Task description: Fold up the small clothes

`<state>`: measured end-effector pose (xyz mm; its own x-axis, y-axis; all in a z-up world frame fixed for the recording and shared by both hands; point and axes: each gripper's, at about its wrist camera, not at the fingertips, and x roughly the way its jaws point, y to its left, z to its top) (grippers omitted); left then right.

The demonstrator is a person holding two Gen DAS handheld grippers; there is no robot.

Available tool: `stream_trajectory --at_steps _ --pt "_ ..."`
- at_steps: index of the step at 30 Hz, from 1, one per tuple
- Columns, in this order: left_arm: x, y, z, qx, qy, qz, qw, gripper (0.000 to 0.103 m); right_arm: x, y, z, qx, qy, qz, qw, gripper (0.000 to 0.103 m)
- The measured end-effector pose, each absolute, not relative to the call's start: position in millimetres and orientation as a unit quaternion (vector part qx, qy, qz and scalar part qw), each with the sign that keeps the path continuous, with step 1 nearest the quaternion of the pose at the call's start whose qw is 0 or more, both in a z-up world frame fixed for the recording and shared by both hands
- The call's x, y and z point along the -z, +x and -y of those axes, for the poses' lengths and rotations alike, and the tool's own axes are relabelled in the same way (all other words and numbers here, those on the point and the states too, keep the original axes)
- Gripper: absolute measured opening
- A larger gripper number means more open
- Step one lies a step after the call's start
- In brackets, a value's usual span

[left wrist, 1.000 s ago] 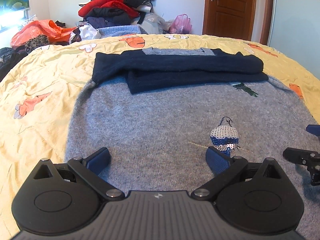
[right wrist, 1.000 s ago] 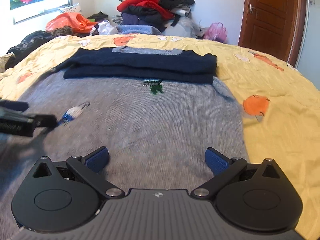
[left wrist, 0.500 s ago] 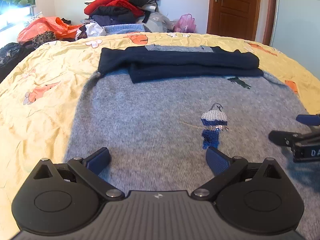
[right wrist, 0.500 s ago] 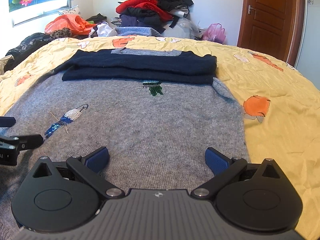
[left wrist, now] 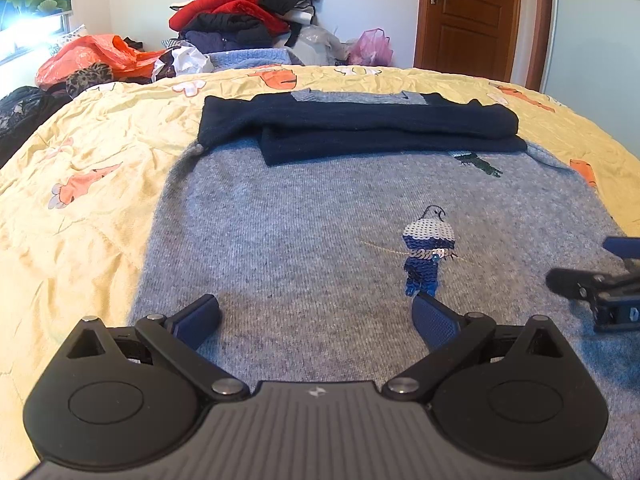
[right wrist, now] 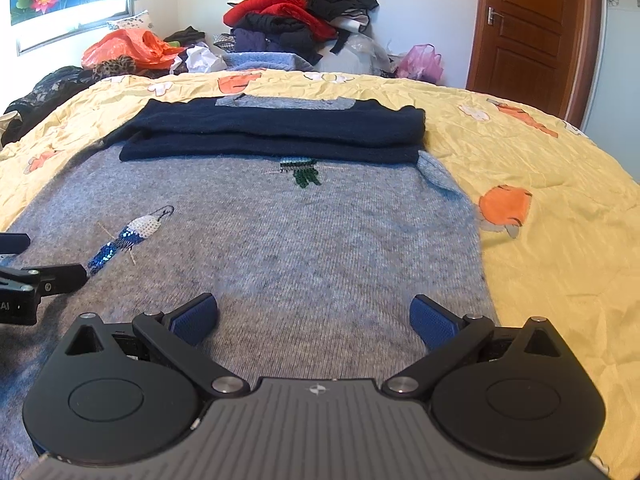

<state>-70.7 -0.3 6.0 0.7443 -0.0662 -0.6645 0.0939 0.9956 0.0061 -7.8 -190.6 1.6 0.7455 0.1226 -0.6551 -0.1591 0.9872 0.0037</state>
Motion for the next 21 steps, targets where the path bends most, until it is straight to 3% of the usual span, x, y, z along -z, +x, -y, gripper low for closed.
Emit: stream_trajectory --at_steps 12,21 --pt "-7 -77 -1 0.035 0.020 -0.359 0.932 0.103 -1 -28 191 -0.068 -0.023 -0.342 0.937 0.103" --pt "-6 -124 -4 0.038 0.019 -0.346 0.937 0.103 0 -29 191 -0.066 -0.022 -0.341 0.937 0.103"
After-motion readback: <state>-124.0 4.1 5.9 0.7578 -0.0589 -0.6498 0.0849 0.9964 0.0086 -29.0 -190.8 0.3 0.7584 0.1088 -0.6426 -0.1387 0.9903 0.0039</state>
